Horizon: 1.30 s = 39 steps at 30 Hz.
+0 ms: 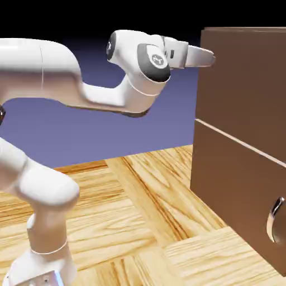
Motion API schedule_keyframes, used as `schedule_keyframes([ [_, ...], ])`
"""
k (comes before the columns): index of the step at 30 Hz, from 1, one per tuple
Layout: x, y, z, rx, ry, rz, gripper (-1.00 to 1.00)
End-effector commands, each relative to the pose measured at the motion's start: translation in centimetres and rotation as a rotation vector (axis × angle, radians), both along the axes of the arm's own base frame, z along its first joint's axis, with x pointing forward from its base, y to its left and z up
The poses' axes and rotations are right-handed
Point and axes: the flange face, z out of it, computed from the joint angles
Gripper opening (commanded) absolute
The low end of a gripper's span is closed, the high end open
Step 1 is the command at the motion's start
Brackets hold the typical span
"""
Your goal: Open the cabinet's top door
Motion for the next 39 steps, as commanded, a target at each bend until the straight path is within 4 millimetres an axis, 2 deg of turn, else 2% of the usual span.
schedule_keyframes([
  [1,0.1,-0.5,0.2,0.004,-0.013,0.0,0.0],
  [8,0.9,-4.4,0.4,0.028,-0.091,-0.008,0.0],
  [15,2.7,-8.8,-1.2,0.046,-0.138,-0.024,0.0],
  [24,6.2,-14.7,-5.7,0.055,-0.15,-0.052,0.0],
  [33,10.4,-20.3,-12.8,0.041,-0.111,-0.085,0.0],
  [34,10.4,-20.3,-12.8,0.041,-0.111,-0.085,0.0],
  [39,15.3,-20.2,-12.8,0.041,-0.111,-0.085,0.0],
])
